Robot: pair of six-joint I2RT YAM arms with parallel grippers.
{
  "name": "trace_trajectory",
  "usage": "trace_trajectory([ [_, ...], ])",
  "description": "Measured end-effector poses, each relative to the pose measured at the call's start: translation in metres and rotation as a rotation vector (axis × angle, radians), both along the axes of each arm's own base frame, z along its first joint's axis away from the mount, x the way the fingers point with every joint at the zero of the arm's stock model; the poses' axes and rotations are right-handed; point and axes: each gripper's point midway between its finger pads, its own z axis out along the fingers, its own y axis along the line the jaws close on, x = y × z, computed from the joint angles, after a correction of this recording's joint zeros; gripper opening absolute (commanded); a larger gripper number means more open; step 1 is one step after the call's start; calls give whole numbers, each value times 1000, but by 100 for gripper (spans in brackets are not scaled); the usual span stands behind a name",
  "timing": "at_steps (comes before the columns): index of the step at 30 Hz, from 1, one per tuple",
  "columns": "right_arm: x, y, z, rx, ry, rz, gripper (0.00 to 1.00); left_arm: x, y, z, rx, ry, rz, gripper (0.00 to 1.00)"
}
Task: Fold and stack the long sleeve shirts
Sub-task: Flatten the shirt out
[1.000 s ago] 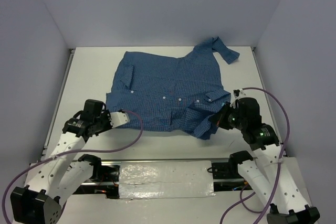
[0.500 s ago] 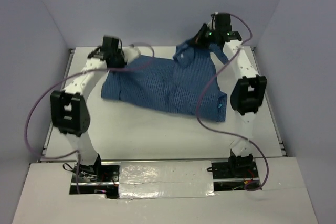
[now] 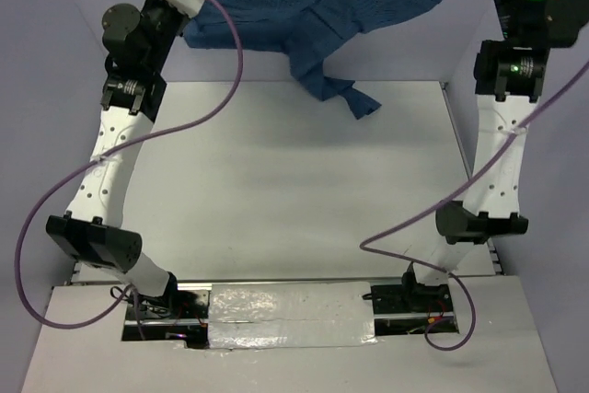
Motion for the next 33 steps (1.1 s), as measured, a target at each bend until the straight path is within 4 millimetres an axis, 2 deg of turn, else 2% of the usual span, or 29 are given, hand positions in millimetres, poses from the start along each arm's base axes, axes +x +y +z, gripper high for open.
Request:
trace_trajectory([
  [1,-23,6,13,-25,-55,13,0,-6,-2,-9,22,10,-10,0],
  [3,-45,14,20,-67,-99,31,0,-5,-3,-41,76,62,-8,0],
  [5,-36,18,3,-111,-58,37,0,0,-1,-93,136,169,-1,0],
  [7,-7,19,-45,-149,82,37,0,-1,2,-168,236,336,-2,4],
  [8,7,20,-78,-165,170,40,0,-5,4,-203,278,419,-10,6],
  [9,25,20,-123,-175,278,38,0,-12,6,-238,332,493,-19,8],
  [11,43,21,-227,-198,531,51,0,-37,12,-299,429,642,-47,10],
  [12,41,25,-291,-215,666,57,0,-53,15,-324,471,706,-61,11],
  [14,10,38,-393,-251,900,79,0,-86,22,-360,537,812,-87,12],
  [15,-16,48,-432,-285,978,100,0,-100,24,-372,554,855,-99,12],
  [17,-74,72,-483,-364,1080,159,0,-124,28,-390,587,912,-117,12],
  [19,-122,91,-505,-433,1092,226,0,-146,32,-409,612,963,-133,13],
  [22,-161,98,-523,-462,1083,262,0,-186,40,-446,634,1072,-155,15],
  [26,-185,88,-559,-446,1166,234,0,-236,52,-488,679,1208,-177,17],
  [28,-194,82,-572,-443,1215,217,0,-254,57,-498,692,1254,-180,18],
  [31,-204,78,-571,-441,1233,211,0,-270,63,-500,703,1283,-166,15],
  [33,-212,76,-563,-449,1227,216,0,-276,65,-494,703,1280,-154,6],
])
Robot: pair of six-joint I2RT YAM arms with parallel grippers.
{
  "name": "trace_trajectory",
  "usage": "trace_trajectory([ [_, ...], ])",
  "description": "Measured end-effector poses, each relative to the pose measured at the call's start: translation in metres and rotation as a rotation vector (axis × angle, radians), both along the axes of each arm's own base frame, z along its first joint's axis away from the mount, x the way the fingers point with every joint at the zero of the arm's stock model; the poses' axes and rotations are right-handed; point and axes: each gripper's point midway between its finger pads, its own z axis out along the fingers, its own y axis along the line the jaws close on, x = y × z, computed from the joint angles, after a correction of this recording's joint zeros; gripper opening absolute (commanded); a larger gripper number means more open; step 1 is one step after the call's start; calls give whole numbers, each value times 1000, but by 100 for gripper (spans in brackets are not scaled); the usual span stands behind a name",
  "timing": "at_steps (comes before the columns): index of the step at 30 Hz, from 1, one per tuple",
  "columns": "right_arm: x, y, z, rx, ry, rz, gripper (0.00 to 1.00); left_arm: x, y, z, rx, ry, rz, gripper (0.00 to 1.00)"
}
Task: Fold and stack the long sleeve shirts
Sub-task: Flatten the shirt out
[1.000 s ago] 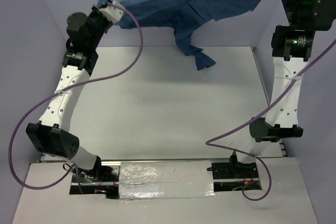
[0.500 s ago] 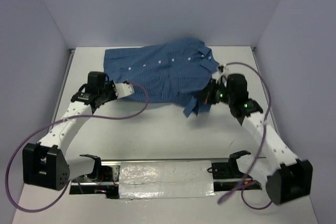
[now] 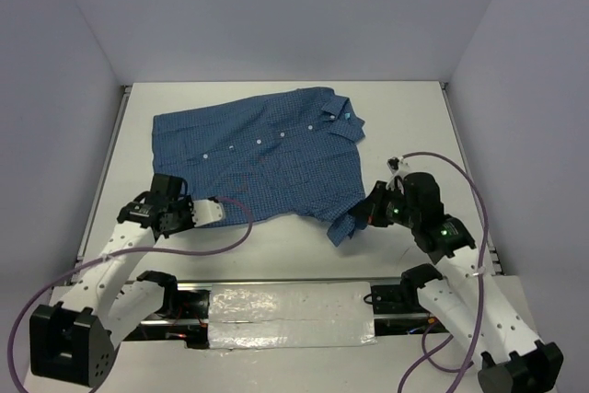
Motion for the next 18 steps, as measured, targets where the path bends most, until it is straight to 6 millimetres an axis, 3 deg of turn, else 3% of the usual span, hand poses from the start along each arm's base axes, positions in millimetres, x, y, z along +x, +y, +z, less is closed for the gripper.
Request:
trace_trajectory([
  [2,-10,-1,16,5,-20,25,0,-5,1,8,-2,-23,4,0],
  [5,-24,-1,60,30,-103,65,0,-6,1,27,-27,-93,30,0],
  [8,-32,-3,115,47,-225,86,0,6,-2,62,-64,-173,49,1],
  [10,-35,-5,141,40,-290,97,0,18,-6,85,-83,-215,42,2],
  [11,-35,-6,143,29,-295,98,0,23,-8,94,-89,-233,39,3],
  [13,-34,-7,125,-1,-236,97,0,26,-9,93,-94,-235,33,4],
  [16,-36,-8,84,-37,-103,99,0,14,-11,67,-96,-152,20,5],
  [18,-40,-9,68,-48,-42,99,0,6,-10,53,-85,-98,17,5],
])
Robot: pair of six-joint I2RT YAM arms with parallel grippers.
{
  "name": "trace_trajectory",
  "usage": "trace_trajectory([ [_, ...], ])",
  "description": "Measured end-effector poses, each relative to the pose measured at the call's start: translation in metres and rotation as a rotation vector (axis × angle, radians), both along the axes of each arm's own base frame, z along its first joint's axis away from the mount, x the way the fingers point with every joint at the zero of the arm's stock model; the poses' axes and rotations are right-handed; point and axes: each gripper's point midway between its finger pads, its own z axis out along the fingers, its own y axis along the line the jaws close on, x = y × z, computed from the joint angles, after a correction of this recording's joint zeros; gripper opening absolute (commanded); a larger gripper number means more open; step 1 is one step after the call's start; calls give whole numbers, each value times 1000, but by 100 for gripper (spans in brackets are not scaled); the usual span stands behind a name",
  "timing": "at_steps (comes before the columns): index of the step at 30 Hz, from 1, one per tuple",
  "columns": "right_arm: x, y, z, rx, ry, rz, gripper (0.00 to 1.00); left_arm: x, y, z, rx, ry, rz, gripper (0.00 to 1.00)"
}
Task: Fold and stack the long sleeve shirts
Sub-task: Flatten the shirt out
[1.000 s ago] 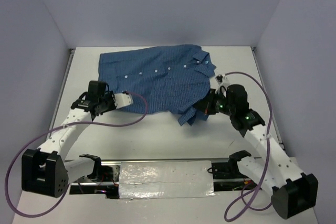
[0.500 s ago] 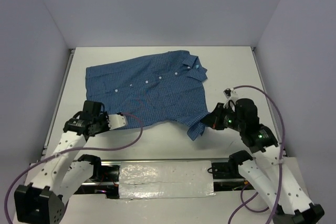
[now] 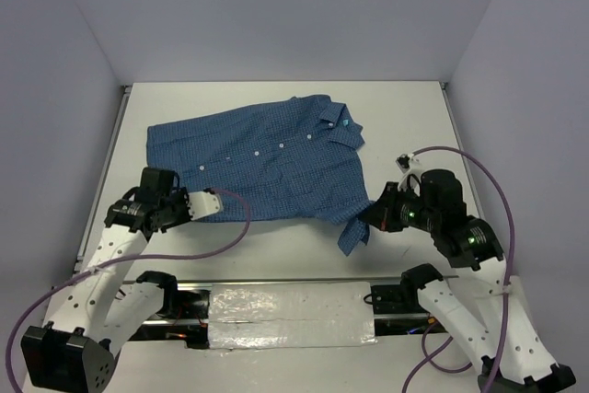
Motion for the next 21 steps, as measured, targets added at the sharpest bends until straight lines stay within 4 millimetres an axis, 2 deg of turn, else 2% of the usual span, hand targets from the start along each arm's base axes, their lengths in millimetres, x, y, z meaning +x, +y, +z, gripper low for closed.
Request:
trace_trajectory([
  [5,-16,-2,-24,24,47,-17,0,-24,9,-26,59,39,-47,9],
  [9,-33,-1,-62,52,157,-25,4,-45,15,-40,100,33,-93,14],
  [10,-37,-2,-71,50,195,-32,8,-47,16,-42,107,32,-103,18],
  [11,-41,-3,-79,47,229,-41,14,-48,16,-43,111,37,-108,23],
  [12,-45,-4,-85,43,261,-51,25,-49,16,-44,115,41,-110,38],
  [13,-49,-5,-89,38,289,-60,52,-49,17,-44,120,44,-115,48],
  [14,-52,-7,-92,34,315,-69,68,-49,17,-45,125,48,-118,58],
  [15,-55,-8,-94,29,331,-72,99,-49,18,-45,130,53,-118,81],
  [17,-59,-10,-97,15,348,-70,100,-50,20,-47,139,66,-111,89],
  [18,-61,-10,-96,10,351,-68,100,-51,21,-47,139,72,-101,99],
  [20,-60,-13,-84,2,334,-74,100,-52,21,-44,134,67,-87,99],
  [21,-58,-13,-72,2,306,-78,100,-50,21,-39,128,51,-76,99],
])
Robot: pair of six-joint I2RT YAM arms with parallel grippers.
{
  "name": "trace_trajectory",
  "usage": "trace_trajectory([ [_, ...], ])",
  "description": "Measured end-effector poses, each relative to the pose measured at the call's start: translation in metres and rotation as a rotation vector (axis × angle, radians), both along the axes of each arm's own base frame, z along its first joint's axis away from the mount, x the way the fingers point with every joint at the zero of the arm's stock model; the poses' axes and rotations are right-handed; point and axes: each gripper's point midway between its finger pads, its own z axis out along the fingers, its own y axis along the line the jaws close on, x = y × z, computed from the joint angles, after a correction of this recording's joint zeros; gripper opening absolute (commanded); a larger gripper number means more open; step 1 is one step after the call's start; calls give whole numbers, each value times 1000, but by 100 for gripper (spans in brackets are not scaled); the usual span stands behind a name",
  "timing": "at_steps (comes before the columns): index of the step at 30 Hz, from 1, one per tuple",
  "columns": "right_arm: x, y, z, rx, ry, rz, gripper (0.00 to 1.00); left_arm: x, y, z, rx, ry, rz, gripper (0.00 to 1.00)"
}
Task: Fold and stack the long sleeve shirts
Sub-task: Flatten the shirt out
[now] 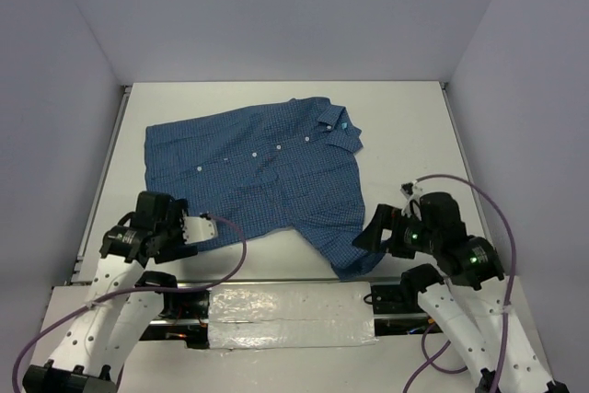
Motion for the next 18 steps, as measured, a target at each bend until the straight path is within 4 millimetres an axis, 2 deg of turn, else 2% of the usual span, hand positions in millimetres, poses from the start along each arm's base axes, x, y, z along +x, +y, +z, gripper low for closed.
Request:
trace_trajectory([
  [3,21,-2,49,-13,-130,-11,100,12,-4,29,-59,-78,63,99],
  [5,42,2,81,-20,-216,-3,100,30,-11,69,-129,-152,116,99],
  [8,76,7,110,-51,-300,11,100,68,-16,130,-257,-248,209,99],
  [10,99,8,122,-82,-346,9,93,91,-10,157,-334,-289,281,99],
  [11,112,8,125,-99,-373,1,80,99,-8,164,-370,-295,315,99],
  [12,124,8,125,-118,-388,-14,72,109,1,170,-385,-305,367,99],
  [13,137,8,120,-135,-386,-31,67,116,7,169,-397,-303,408,98],
  [14,151,7,114,-153,-384,-50,67,122,11,166,-412,-294,457,98],
  [17,193,5,76,-228,-297,-112,87,140,34,139,-433,-218,632,95],
  [18,206,3,64,-253,-271,-130,88,147,44,131,-436,-199,689,93],
])
